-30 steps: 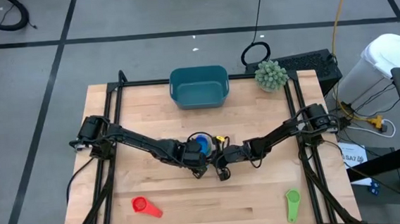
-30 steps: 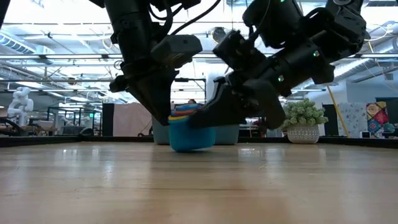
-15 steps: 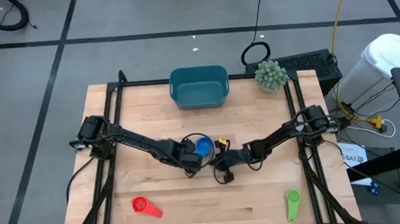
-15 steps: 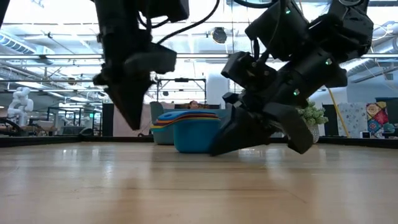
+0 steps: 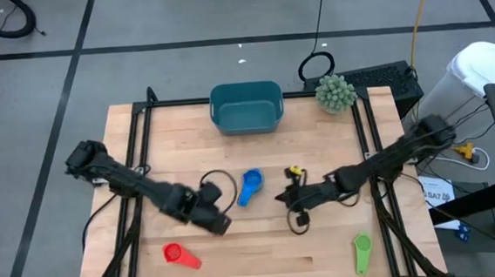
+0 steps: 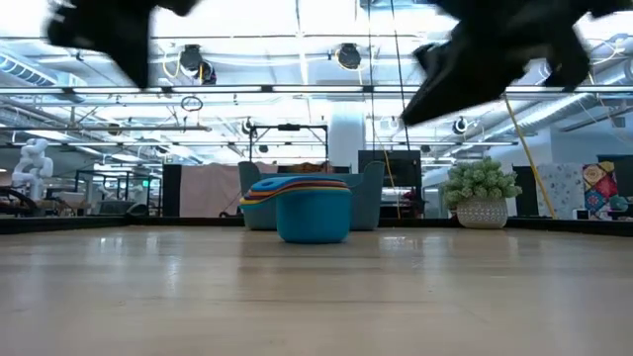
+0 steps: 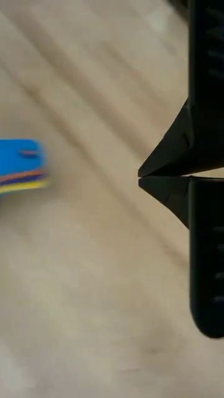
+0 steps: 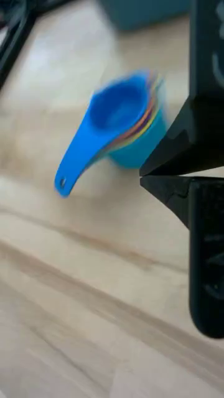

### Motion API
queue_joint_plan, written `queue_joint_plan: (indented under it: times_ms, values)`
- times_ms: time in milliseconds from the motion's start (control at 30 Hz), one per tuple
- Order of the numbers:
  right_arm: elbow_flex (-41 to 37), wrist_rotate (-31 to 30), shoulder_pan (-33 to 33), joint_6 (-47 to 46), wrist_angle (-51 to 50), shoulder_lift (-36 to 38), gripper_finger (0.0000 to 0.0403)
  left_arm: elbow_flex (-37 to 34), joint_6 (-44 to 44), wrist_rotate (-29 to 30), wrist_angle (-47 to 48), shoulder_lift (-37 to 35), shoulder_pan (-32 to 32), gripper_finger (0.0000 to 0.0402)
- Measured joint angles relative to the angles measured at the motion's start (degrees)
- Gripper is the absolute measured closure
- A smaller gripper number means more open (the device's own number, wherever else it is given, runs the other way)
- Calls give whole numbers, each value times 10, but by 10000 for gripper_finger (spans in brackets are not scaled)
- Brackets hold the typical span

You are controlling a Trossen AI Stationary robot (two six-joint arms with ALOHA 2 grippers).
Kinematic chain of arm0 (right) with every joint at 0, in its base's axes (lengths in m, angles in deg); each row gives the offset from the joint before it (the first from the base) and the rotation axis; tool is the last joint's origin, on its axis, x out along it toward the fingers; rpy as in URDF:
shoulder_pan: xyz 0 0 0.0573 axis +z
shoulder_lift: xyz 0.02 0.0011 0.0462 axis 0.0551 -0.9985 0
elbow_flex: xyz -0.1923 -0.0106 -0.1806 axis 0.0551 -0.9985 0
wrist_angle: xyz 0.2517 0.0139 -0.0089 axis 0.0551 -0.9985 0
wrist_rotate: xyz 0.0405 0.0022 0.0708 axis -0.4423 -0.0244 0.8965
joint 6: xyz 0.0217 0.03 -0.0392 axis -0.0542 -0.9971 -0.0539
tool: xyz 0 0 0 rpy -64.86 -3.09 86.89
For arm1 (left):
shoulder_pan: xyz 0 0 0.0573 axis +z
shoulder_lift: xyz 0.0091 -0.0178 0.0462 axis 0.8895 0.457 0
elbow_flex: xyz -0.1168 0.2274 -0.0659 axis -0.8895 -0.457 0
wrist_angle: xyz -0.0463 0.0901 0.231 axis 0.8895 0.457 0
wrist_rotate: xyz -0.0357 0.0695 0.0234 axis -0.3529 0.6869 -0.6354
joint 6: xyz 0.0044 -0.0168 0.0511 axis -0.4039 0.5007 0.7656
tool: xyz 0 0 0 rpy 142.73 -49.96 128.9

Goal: Nest measuring cups in basket
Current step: Stack the red measuring cup on top of the blue measuring cup

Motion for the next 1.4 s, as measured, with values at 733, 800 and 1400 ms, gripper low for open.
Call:
queue_joint_plan:
  times_ms: [733,800,1400]
  values:
    - [103,-8,133,-111,-525,64,403,46,-425,-136,55,40,-207,401]
    - [111,-8,135,-105,-535,58,403,68,-437,-160,107,62,-220,401]
    - [112,24,137,-132,-526,60,403,78,-371,-199,190,186,-277,194]
